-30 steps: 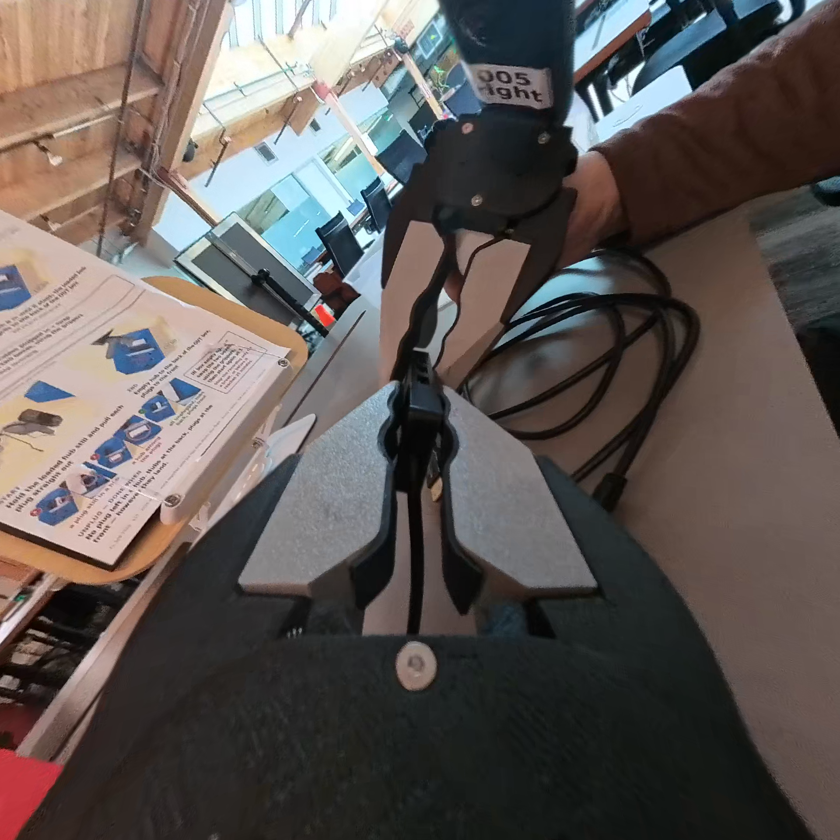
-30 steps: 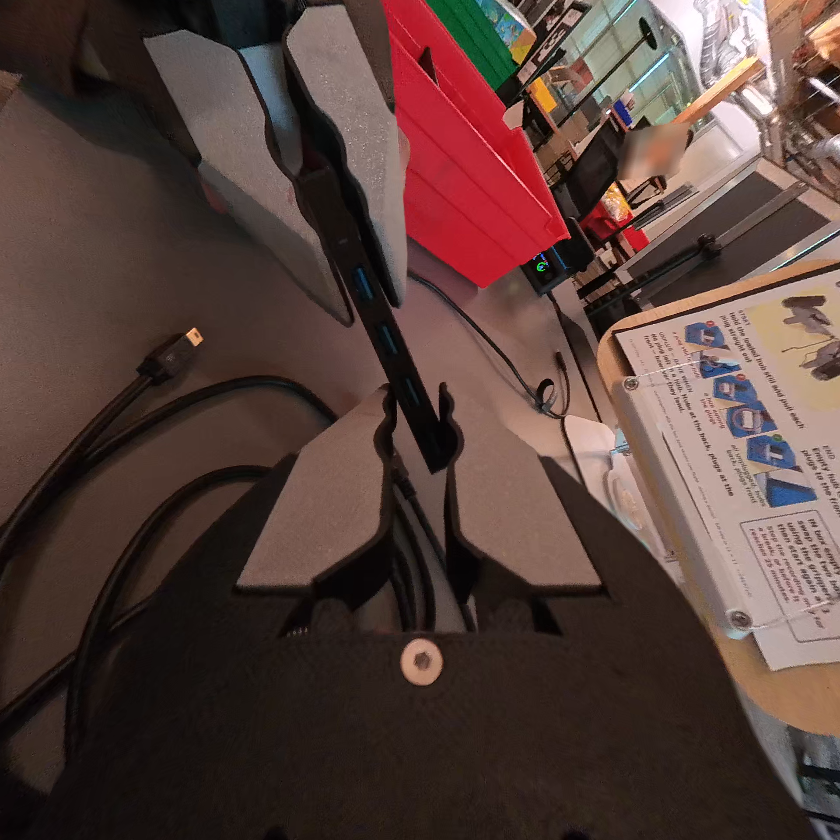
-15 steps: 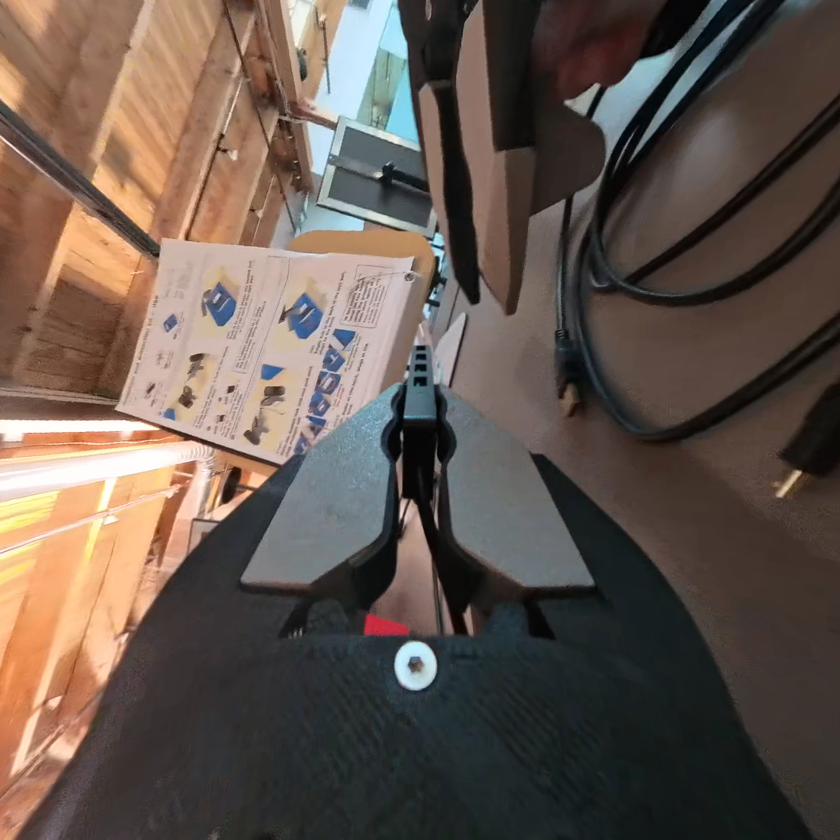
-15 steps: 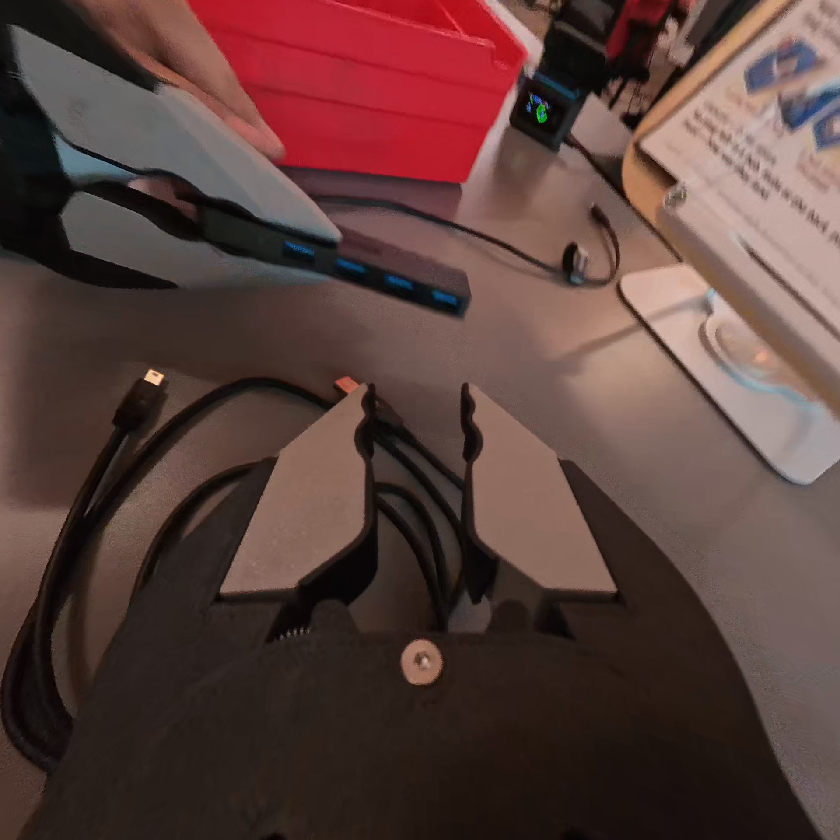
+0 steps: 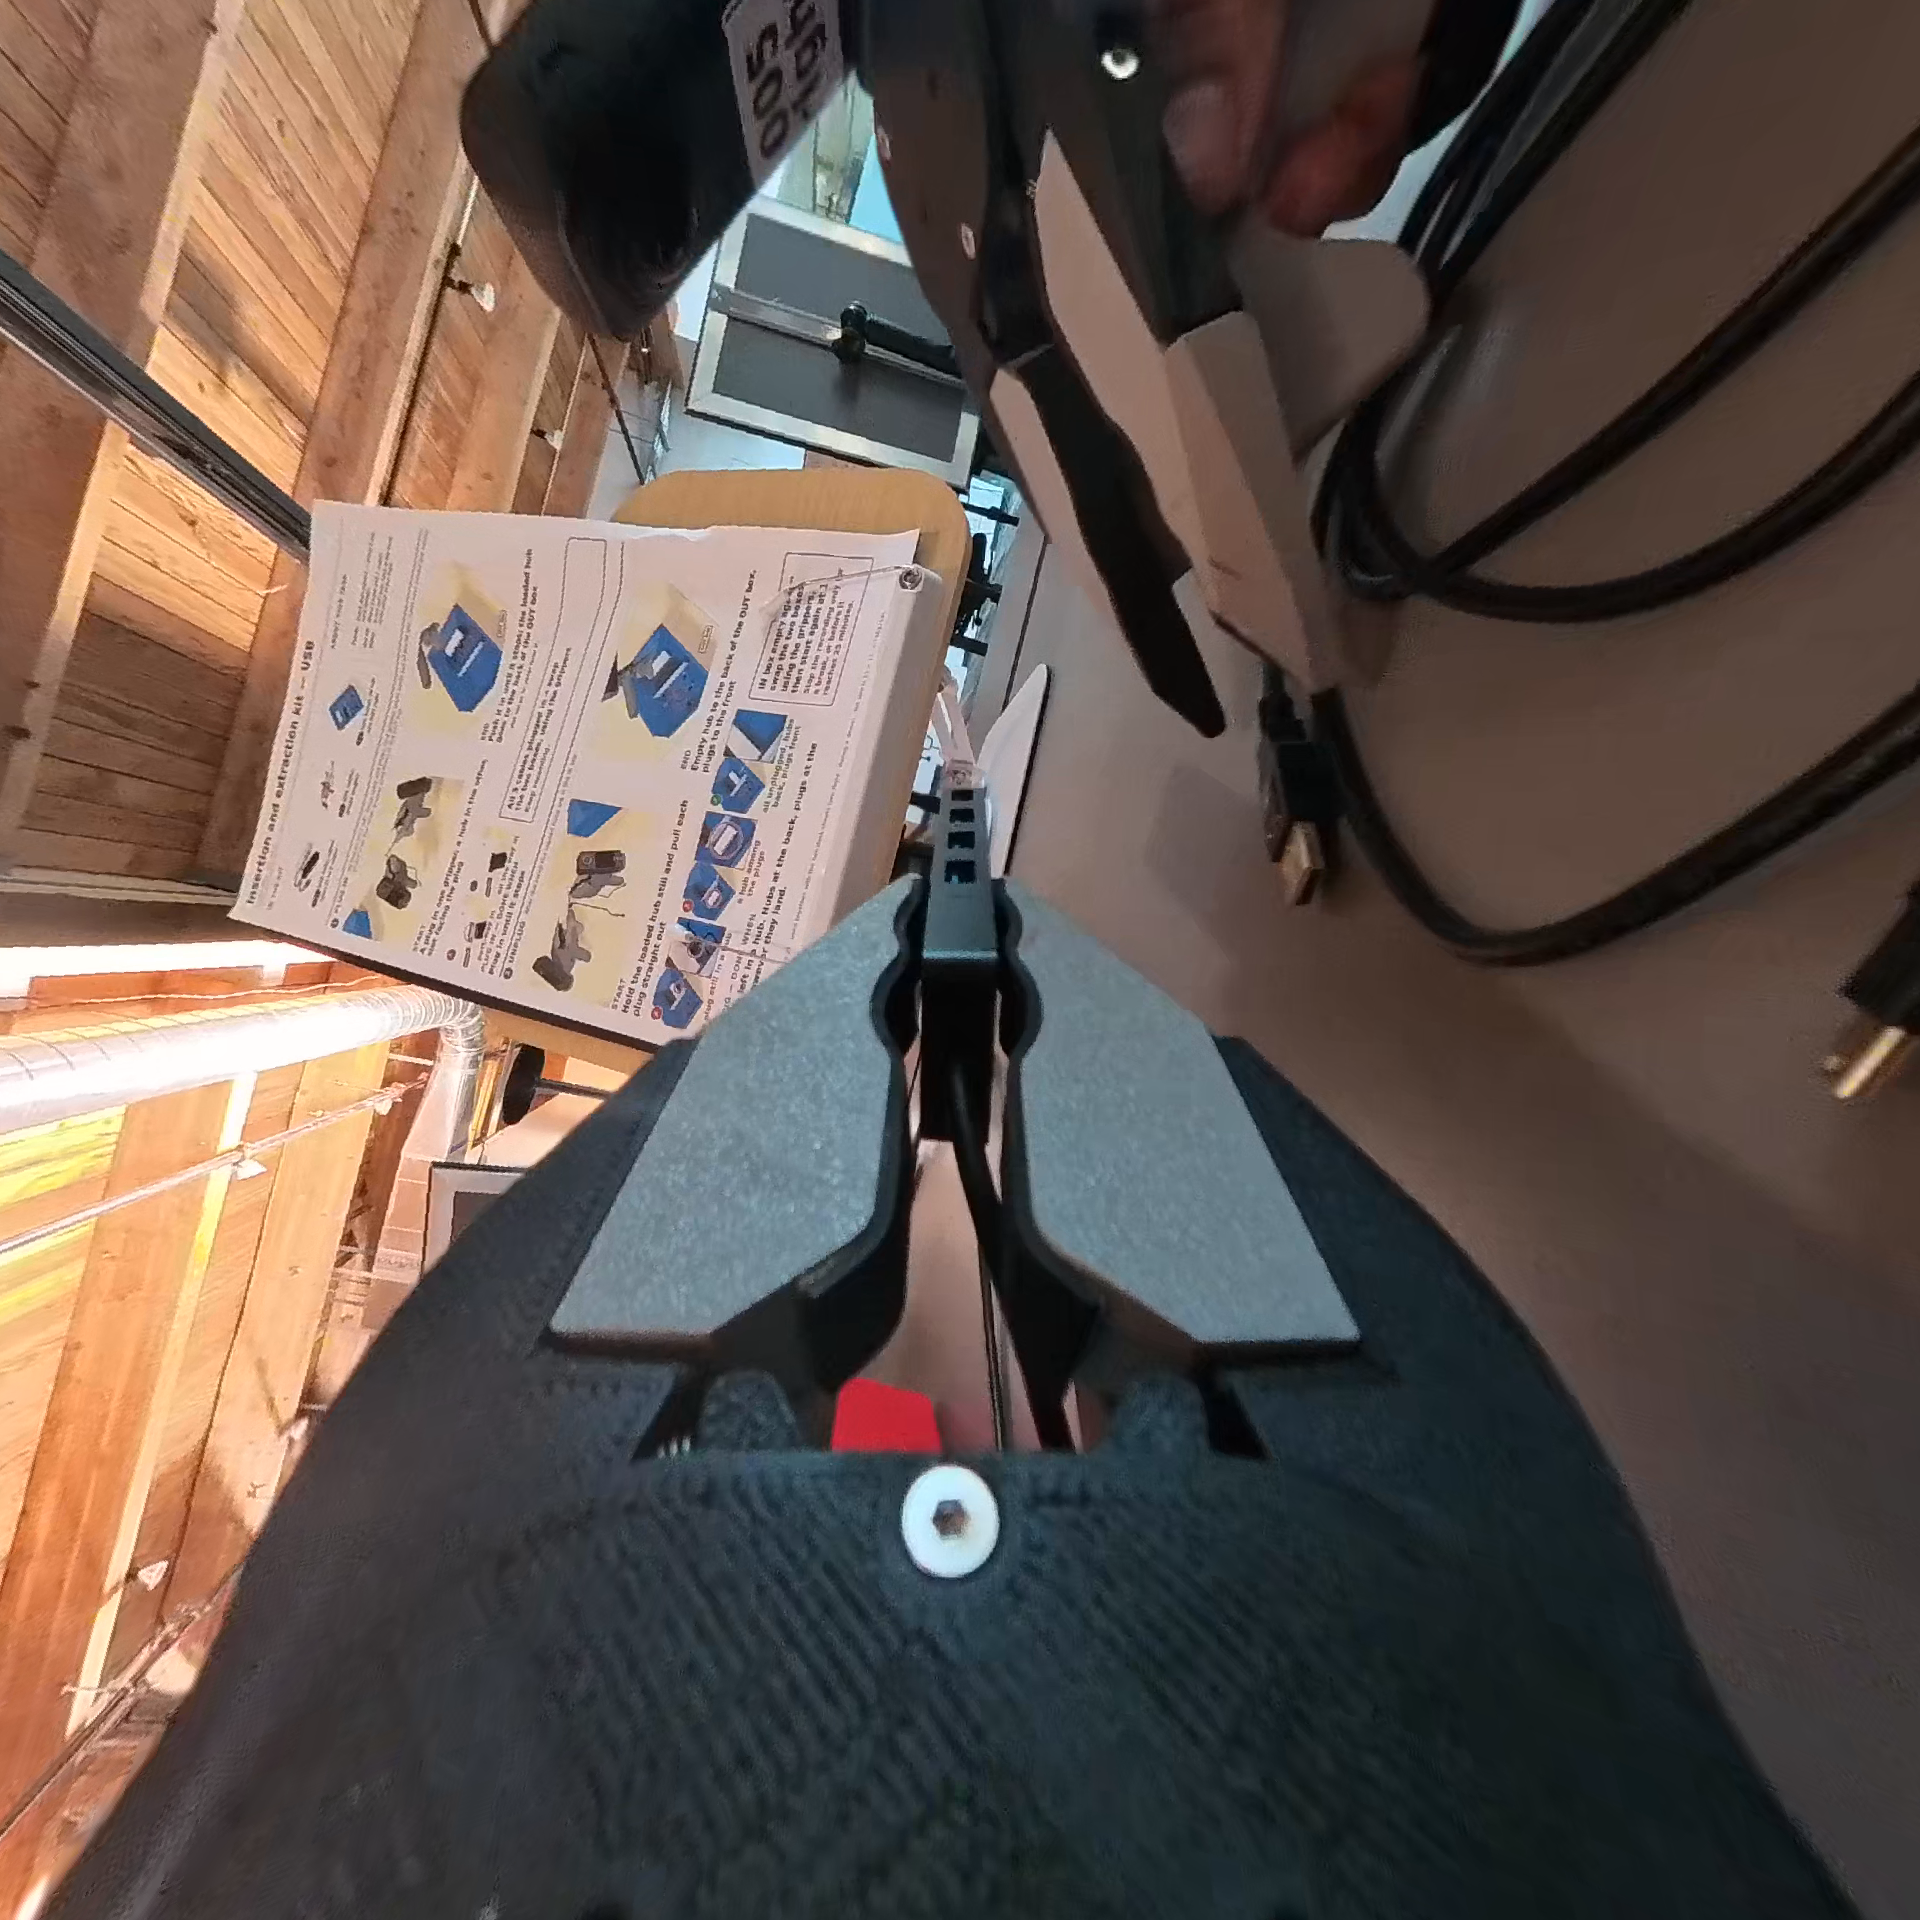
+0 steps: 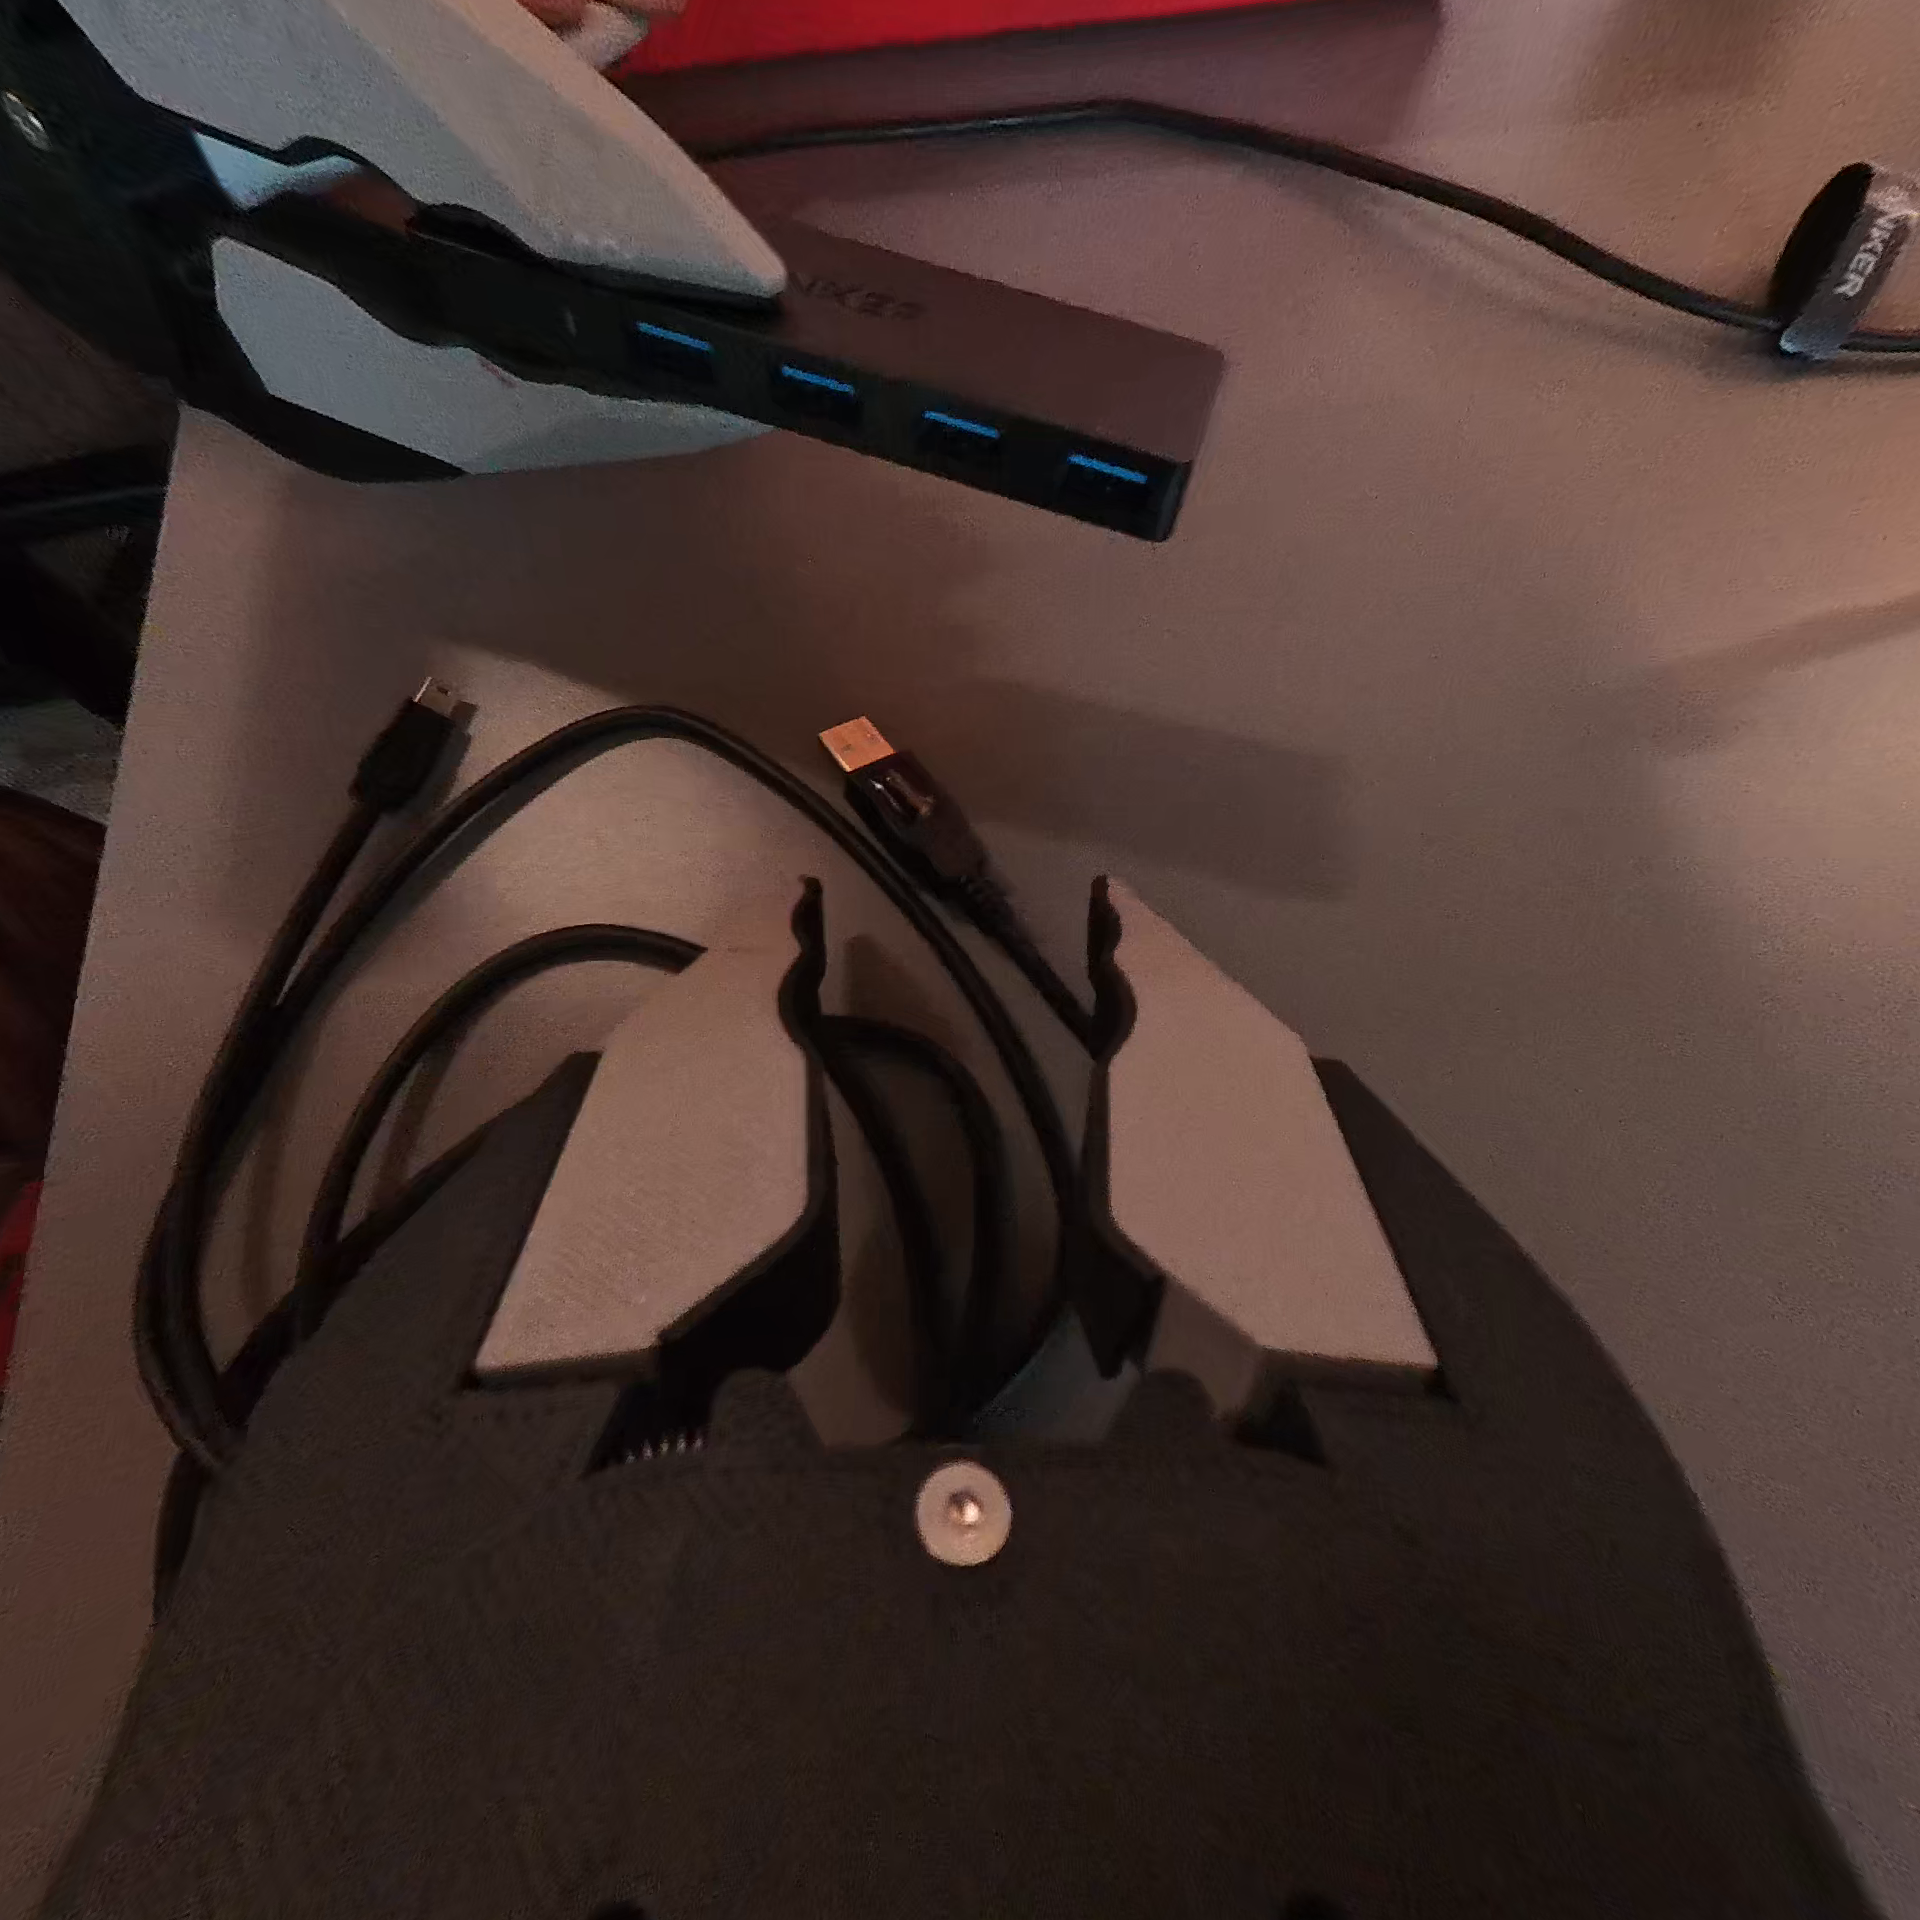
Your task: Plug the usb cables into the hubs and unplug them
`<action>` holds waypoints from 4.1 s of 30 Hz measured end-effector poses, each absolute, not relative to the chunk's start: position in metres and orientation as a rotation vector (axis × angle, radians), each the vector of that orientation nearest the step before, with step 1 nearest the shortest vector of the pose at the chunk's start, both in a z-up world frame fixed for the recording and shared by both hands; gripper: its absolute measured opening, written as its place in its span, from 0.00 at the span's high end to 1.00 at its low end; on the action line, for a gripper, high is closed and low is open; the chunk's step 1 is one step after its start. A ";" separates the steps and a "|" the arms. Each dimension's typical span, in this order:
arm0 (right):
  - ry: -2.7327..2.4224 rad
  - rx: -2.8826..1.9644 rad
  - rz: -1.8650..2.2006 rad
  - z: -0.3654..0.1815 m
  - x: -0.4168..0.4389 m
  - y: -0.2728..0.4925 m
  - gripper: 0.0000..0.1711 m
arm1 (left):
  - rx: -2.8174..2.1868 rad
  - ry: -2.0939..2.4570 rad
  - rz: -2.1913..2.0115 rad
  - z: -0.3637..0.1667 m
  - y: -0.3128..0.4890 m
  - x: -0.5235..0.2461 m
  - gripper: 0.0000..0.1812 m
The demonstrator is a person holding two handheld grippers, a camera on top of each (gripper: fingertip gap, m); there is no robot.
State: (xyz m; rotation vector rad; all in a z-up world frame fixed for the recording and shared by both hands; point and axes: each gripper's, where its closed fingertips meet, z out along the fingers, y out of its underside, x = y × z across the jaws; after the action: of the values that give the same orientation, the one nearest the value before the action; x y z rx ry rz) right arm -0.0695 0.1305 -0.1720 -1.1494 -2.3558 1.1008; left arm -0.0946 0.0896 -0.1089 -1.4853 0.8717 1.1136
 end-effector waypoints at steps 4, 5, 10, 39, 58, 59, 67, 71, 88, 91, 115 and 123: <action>-2.383 -1.165 1.217 -0.170 -0.076 0.132 0.77 | -1.497 0.842 1.099 -0.108 0.090 -0.098 0.95; -2.403 -1.182 1.247 -0.171 -0.076 0.131 0.77 | -1.500 0.837 1.099 -0.108 0.090 -0.098 0.95; -2.471 -1.210 1.286 -0.176 -0.073 0.123 0.81 | -1.509 0.851 1.116 -0.111 0.091 -0.098 0.95; -2.054 -1.099 0.887 -0.139 -0.101 0.132 0.91 | -1.584 0.744 1.419 -0.105 0.088 -0.136 0.95; -1.877 -1.066 0.748 -0.115 -0.105 0.109 0.91 | -1.609 0.770 1.550 -0.108 0.090 -0.142 0.95; -1.873 -1.072 0.753 -0.115 -0.106 0.109 0.91 | -1.609 0.772 1.548 -0.108 0.090 -0.142 0.95; -1.876 -1.095 0.825 -0.114 -0.106 0.104 0.91 | -1.600 0.796 1.549 -0.110 0.092 -0.139 0.95; -1.876 -1.113 0.831 -0.116 -0.106 0.105 0.91 | -1.596 0.813 1.557 -0.111 0.092 -0.137 0.95; -1.899 -1.262 1.111 -0.120 -0.103 0.098 0.92 | -1.619 0.829 1.566 -0.114 0.091 -0.137 0.95; -1.893 -1.297 1.199 -0.117 -0.101 0.098 0.92 | -1.609 0.843 1.568 -0.114 0.092 -0.134 0.95; -1.886 -1.228 1.225 -0.113 -0.099 0.093 0.93 | -1.726 0.808 1.360 -0.125 0.088 -0.128 0.95; -1.853 -1.257 1.280 -0.113 -0.102 0.094 0.93 | -1.746 0.748 1.319 -0.123 0.088 -0.131 0.95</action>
State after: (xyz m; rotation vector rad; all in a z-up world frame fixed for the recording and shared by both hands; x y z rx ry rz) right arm -0.1016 0.0940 -0.1134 -1.2570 -1.8527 1.2801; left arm -0.1311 0.0882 -0.1231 -1.7465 0.7483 1.3189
